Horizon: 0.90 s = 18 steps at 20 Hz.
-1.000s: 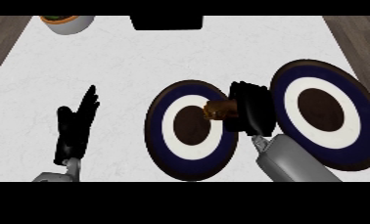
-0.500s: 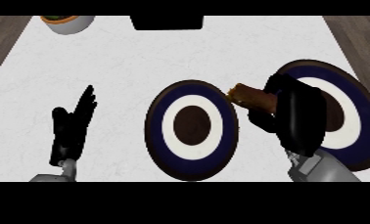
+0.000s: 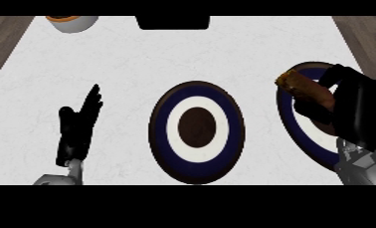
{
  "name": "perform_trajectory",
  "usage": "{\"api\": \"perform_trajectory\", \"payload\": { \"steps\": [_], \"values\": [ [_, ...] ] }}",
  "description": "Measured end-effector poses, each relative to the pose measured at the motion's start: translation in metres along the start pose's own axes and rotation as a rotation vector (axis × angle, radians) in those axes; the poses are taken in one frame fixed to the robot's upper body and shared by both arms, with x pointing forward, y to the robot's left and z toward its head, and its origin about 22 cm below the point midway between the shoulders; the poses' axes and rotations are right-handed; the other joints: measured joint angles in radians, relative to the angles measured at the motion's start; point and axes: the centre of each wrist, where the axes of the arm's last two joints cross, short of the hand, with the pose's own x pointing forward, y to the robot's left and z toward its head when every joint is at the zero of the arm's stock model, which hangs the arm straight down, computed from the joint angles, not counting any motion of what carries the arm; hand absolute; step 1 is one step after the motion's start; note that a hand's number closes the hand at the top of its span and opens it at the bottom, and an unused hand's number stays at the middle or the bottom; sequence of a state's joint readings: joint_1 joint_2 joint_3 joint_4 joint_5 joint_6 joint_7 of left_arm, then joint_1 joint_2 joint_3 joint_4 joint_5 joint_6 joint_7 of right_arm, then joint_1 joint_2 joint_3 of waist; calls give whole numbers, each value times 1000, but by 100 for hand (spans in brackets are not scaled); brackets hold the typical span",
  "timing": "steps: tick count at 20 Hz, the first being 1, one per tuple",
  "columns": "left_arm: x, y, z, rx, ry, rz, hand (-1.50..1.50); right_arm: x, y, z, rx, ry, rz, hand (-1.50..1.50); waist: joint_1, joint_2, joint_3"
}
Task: Pick the sweet potato from the plate and place it in the plate
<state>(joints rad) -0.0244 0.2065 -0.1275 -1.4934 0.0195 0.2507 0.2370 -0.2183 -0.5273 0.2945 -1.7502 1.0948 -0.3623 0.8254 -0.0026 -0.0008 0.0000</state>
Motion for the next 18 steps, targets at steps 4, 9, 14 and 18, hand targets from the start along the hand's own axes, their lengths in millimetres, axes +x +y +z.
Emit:
{"api": "perform_trajectory", "payload": {
  "steps": [4,9,14,18],
  "values": [
    [-6,-3,-2,-10,6,3,0,-31,4,-11,19,34,24,150,0,1,0],
    [-3,0,-4,-7,4,3,0,-66,24,-25,113,87,60,150,6,2,0],
    [-6,3,-4,-4,-1,0,0,-92,41,-37,278,132,46,150,10,3,0],
    [-2,5,-3,-8,-6,0,0,-111,51,-40,425,168,69,-150,10,3,0]
  ]
}}
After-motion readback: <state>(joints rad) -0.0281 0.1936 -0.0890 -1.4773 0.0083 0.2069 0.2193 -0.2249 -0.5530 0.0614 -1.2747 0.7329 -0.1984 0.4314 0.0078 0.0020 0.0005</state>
